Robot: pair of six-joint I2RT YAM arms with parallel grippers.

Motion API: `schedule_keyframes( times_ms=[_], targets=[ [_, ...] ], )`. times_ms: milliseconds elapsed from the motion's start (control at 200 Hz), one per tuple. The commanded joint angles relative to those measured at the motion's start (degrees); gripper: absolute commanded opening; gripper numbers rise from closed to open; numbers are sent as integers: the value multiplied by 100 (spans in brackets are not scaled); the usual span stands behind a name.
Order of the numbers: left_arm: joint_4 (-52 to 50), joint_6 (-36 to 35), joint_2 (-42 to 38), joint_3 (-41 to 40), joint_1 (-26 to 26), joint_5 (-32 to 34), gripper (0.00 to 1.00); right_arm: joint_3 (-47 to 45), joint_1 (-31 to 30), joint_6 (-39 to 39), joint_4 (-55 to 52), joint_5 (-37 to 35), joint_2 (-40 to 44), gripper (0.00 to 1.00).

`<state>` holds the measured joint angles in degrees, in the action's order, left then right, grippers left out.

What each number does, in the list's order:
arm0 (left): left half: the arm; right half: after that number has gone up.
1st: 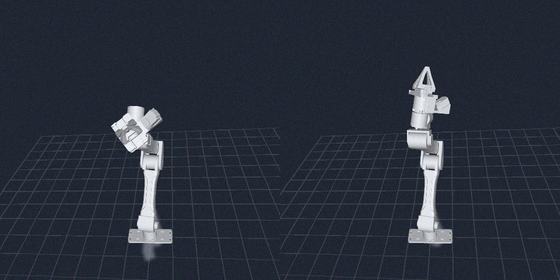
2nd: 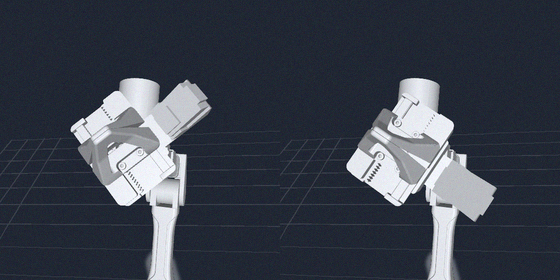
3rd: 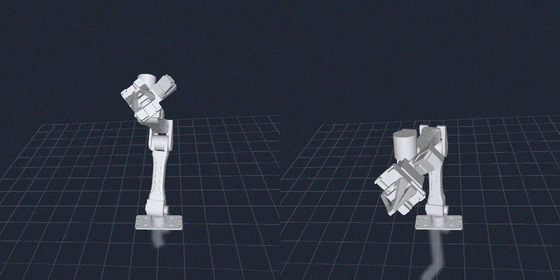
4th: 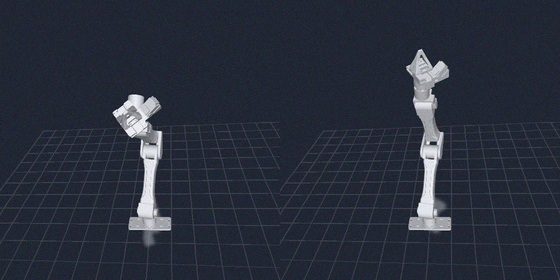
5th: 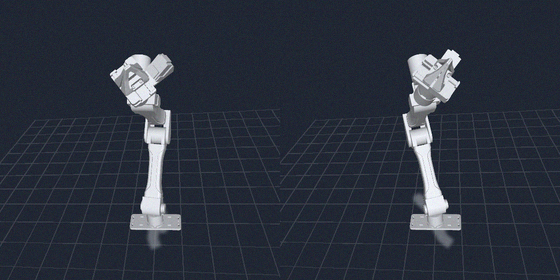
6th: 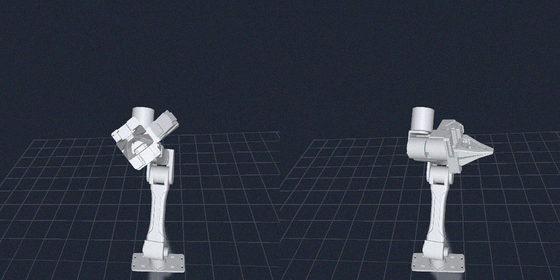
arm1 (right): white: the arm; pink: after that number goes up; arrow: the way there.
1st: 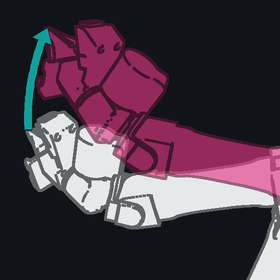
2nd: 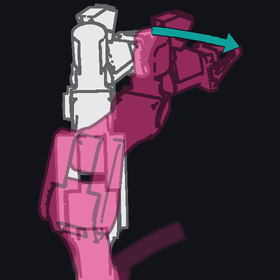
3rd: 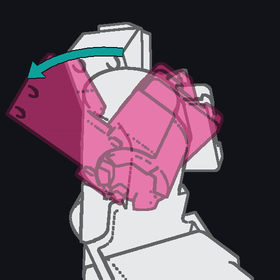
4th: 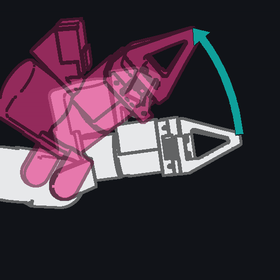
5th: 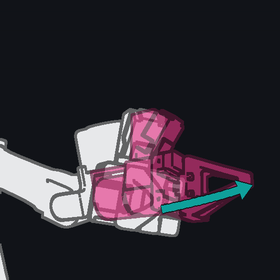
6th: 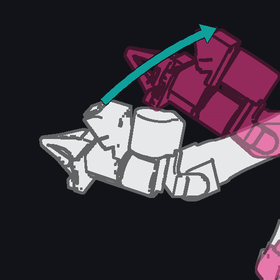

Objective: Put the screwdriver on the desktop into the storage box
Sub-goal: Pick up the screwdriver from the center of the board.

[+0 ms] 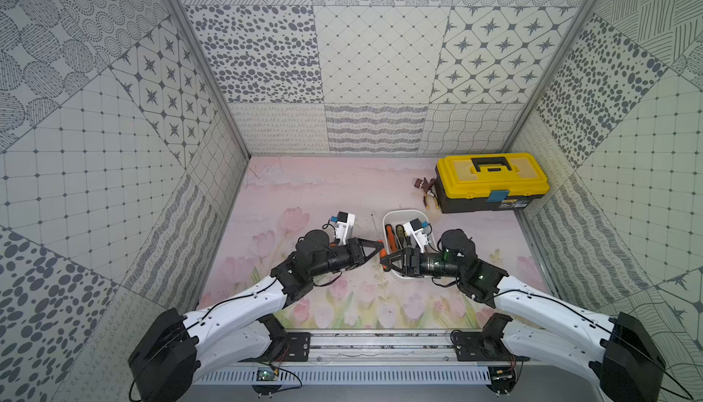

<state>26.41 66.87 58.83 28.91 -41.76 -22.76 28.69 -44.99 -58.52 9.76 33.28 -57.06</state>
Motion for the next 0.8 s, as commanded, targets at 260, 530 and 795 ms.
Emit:
schedule_keyframes(
  times_ms=[260, 530, 795],
  targets=[
    [256, -127, -189, 64, 27, -3, 0, 532, -35, 382, -150, 92, -129, 17],
    [-807, -509, -458, 210, 27, 518, 41, 753, -136, 472, -491, -208, -217, 0],
    [-2167, -1032, -331, 810, 25, 991, 78, 1045, -155, 592, -868, -495, -190, 0]
  ],
)
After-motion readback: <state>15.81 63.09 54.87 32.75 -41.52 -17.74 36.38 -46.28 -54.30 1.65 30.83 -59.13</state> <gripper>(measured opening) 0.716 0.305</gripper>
